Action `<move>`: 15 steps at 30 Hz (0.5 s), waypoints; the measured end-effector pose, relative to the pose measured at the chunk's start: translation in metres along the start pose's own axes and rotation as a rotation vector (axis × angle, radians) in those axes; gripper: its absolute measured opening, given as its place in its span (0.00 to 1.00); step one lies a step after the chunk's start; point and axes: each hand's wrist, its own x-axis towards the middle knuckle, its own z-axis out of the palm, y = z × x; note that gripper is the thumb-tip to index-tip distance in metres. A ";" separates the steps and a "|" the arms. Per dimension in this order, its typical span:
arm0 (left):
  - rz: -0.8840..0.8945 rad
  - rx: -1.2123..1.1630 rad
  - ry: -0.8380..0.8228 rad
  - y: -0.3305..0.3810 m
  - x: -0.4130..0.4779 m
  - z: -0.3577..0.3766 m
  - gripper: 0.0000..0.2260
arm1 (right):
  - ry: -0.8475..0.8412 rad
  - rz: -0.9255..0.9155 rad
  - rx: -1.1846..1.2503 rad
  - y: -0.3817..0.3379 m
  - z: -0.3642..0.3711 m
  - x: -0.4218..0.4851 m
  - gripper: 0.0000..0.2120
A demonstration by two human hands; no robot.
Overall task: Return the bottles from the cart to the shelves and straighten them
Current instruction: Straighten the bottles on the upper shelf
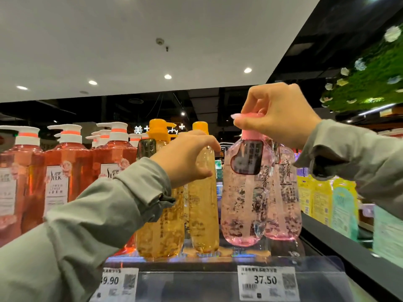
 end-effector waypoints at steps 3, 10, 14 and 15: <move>0.023 -0.013 -0.014 0.005 -0.003 0.002 0.20 | -0.018 0.024 -0.032 0.000 -0.006 0.003 0.11; 0.083 0.020 0.014 0.013 -0.005 0.012 0.20 | -0.064 0.047 -0.171 0.007 -0.019 0.011 0.12; 0.107 0.128 0.048 0.015 -0.005 0.024 0.19 | -0.083 0.070 -0.207 0.016 -0.022 0.011 0.12; 0.109 0.144 0.053 0.014 -0.005 0.027 0.19 | -0.083 0.083 -0.206 0.019 -0.021 0.011 0.12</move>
